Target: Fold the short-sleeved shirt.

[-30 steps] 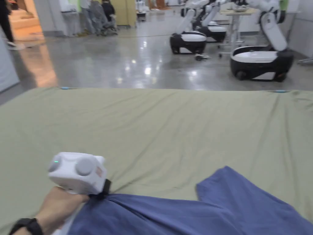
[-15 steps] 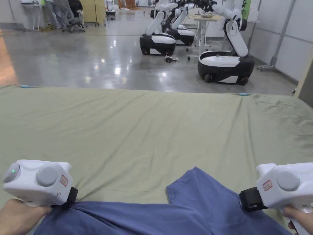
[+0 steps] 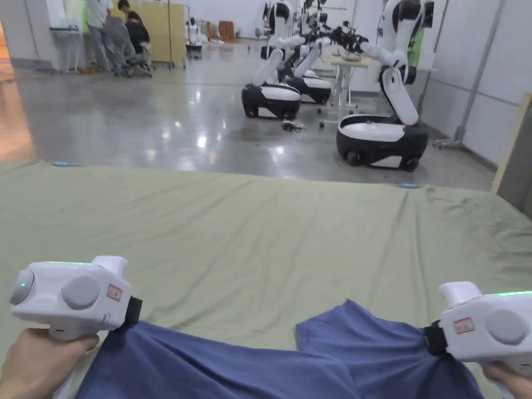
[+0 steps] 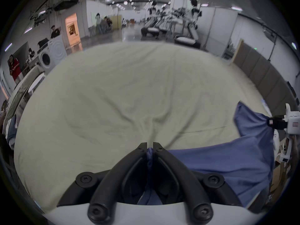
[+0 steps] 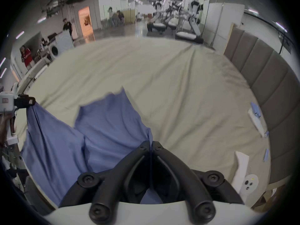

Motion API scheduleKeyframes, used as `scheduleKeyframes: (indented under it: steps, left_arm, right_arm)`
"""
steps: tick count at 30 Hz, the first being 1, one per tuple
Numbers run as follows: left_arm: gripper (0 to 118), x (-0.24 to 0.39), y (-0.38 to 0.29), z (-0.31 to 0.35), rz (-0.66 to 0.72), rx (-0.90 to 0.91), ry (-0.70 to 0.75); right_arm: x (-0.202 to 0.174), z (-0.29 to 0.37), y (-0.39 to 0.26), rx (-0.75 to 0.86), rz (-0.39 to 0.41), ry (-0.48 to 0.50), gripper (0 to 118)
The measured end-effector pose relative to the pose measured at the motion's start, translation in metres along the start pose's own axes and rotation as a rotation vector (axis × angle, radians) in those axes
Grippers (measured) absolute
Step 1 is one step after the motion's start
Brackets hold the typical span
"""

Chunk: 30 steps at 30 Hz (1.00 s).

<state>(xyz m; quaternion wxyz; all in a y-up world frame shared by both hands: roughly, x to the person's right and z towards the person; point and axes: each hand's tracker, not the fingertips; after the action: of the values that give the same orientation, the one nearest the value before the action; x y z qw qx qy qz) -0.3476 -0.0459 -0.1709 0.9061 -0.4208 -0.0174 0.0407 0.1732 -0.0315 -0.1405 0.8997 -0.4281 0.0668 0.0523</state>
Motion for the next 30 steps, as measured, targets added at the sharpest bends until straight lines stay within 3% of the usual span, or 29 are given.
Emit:
scheduleKeyframes:
  steps: [2, 7, 11, 16, 19, 23, 27, 30]
  left_arm:
    - [3, 0.000, 0.007, 0.039, -0.017, 0.079, -0.011]
    - [3, 0.001, 0.028, 0.162, 0.042, 0.312, -0.070]
    - [2, 0.004, 0.038, 0.249, -0.029, 0.464, -0.037]
    - [1, -0.007, 0.066, 0.329, -0.017, 0.667, -0.005]
    - [1, -0.006, 0.080, 0.366, -0.016, 0.725, 0.013]
    - [1, 0.000, 0.104, 0.396, -0.018, 0.772, 0.048]
    - [1, -0.001, 0.139, 0.396, -0.004, 0.775, 0.081]
    - [1, -0.011, 0.171, 0.377, 0.020, 0.750, 0.102]
  right_arm:
    - [-0.001, 0.035, 0.008, 0.093, 0.012, -0.040, 3]
    - [0.005, 0.126, 0.040, 0.293, -0.062, -0.028, 3]
    - [0.006, 0.197, 0.065, 0.429, -0.026, -0.096, 3]
    - [0.006, 0.278, 0.105, 0.602, -0.126, -0.025, 3]
    - [0.012, 0.298, 0.137, 0.662, -0.098, -0.097, 3]
    - [0.005, 0.319, 0.171, 0.703, -0.095, -0.116, 3]
    - [0.002, 0.322, 0.211, 0.732, -0.067, -0.193, 3]
    - [0.001, 0.313, 0.238, 0.732, -0.072, -0.197, 3]
